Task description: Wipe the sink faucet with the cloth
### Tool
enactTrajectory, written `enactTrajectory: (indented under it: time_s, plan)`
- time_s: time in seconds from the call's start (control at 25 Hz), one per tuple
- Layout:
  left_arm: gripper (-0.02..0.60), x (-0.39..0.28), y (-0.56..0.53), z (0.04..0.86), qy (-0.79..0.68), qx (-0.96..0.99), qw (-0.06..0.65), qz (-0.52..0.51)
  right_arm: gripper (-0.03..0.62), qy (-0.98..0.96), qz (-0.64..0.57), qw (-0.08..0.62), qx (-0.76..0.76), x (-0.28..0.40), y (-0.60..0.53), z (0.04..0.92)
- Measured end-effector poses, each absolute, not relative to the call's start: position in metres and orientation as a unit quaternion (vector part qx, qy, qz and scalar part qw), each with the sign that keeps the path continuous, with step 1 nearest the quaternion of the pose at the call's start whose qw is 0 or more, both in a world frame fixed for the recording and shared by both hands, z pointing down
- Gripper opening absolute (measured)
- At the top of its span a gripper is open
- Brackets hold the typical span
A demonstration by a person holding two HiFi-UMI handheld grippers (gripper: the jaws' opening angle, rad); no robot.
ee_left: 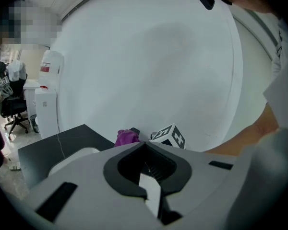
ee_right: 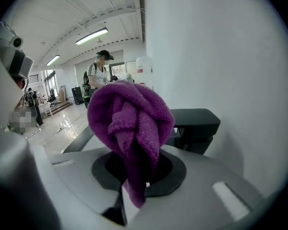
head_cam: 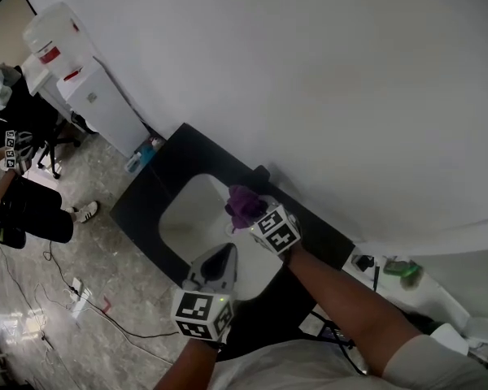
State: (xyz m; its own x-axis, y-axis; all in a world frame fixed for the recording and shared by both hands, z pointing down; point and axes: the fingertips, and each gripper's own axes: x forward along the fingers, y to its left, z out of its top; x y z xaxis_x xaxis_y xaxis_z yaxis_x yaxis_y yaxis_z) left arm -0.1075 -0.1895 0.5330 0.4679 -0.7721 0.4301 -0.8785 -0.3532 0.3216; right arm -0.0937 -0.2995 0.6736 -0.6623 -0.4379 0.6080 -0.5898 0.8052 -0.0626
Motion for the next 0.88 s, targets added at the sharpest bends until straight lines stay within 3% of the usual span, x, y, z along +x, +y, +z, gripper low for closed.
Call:
enactTrajectory:
  time_s: [0.12, 0.32, 0.64, 0.88]
  plan:
    - [0.006, -0.106, -0.189, 0.535, -0.504, 0.817, 0.260, 0.105, 0.046, -0.902, 0.123, 0.300, 0.285, -0.086, -0.290, 0.681]
    - [0.006, -0.100, -0.190, 0.540, -0.496, 0.821, 0.263, 0.105, 0.046, -0.866, 0.187, 0.365, 0.286, -0.034, -0.258, 0.741]
    - [0.006, -0.092, -0.199, 0.536, -0.486, 0.827, 0.263, 0.102, 0.046, -0.883, 0.145, 0.282, 0.346, -0.016, -0.326, 0.652]
    - [0.006, -0.092, -0.205, 0.545, -0.486, 0.825, 0.271, 0.102, 0.046, -0.863, 0.167, 0.329, 0.346, -0.016, -0.350, 0.696]
